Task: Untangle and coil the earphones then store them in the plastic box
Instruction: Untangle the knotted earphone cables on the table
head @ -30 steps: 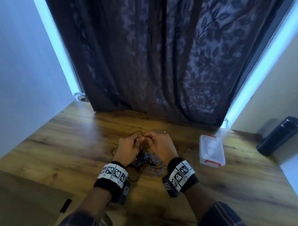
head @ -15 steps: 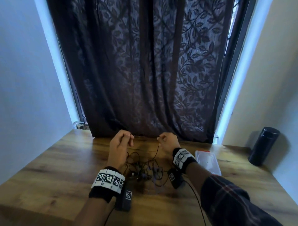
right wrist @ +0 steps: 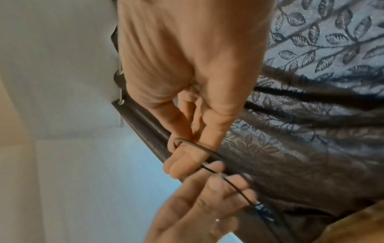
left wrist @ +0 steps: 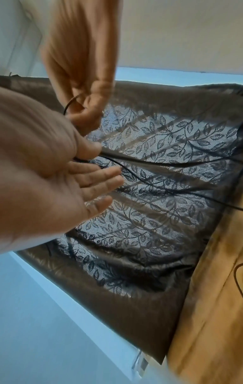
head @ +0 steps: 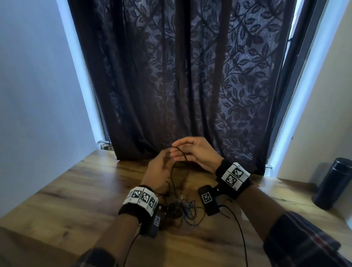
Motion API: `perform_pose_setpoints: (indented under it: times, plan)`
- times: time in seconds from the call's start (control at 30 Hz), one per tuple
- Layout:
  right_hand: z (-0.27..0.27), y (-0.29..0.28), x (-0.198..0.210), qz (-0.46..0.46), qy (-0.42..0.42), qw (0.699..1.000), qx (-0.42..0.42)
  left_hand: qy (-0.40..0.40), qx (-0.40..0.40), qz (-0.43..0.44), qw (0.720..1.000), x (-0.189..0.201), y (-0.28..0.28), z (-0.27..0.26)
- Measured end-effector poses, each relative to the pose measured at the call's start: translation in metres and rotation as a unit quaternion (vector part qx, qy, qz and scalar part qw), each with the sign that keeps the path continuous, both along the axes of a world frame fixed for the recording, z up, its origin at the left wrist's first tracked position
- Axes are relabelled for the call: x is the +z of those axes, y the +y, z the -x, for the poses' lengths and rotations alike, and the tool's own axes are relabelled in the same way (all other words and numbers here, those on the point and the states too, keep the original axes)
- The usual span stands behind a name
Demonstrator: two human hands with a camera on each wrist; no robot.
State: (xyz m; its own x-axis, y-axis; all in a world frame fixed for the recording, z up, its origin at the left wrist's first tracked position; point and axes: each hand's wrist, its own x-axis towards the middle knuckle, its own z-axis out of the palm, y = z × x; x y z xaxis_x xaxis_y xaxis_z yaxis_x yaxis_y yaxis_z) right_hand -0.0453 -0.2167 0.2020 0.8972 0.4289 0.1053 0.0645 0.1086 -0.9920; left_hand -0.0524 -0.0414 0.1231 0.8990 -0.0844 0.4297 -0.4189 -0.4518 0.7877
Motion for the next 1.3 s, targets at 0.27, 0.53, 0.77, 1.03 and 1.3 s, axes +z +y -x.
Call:
perform_pose_setpoints:
  times: [0.27,0.53,0.77,1.03,1.3]
  plan:
    - [-0.002,-0.031,0.037,-0.066,-0.07,0.993,-0.075,0.116,-0.064,0.104,0.986,-0.015,-0.013,-0.01]
    - [0.003,-0.043,0.044,-0.073,-0.171,0.966,-0.178,0.079,-0.06,0.025,0.995,-0.015,-0.035,-0.002]
    - [0.0,-0.077,0.034,-0.115,-0.156,0.907,-0.373,0.078,0.001,-0.035,0.996,-0.025,0.018,0.002]
    - [0.031,-0.043,-0.06,0.413,-0.062,0.903,-0.099,-0.054,0.016,-0.026,0.998,0.018,0.008,0.006]
    - [0.04,-0.015,-0.054,0.313,-0.251,0.9,-0.172,-0.118,-0.02,-0.082,0.989,0.025,-0.018,0.012]
